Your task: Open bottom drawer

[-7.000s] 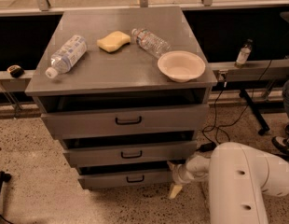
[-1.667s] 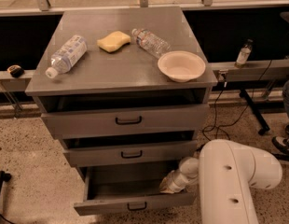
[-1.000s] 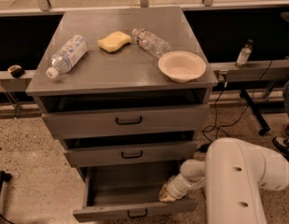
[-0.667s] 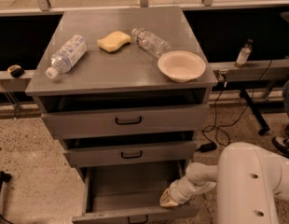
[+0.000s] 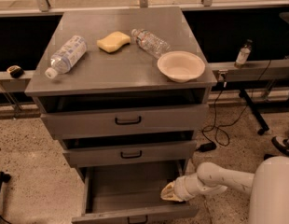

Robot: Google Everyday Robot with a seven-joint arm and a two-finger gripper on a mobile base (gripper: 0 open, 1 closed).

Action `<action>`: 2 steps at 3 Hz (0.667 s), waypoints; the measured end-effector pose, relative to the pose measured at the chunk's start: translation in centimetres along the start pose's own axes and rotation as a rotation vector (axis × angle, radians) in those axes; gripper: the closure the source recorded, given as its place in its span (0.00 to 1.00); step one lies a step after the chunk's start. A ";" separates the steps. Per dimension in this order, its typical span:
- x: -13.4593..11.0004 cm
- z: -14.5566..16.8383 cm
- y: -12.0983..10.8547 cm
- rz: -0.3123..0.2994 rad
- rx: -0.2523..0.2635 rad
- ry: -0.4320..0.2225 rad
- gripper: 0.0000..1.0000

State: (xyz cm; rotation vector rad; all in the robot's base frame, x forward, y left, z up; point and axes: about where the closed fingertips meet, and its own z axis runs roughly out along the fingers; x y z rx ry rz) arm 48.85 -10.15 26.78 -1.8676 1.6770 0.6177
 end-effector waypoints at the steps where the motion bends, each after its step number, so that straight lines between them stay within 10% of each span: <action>1: -0.3 -0.4 -0.1 -0.008 0.017 -0.013 0.84; 2: -0.3 -0.4 -0.1 -0.008 0.017 -0.013 0.54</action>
Offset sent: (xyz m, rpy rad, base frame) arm 0.0010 -0.0001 0.0053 0.0144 -0.0170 -0.0046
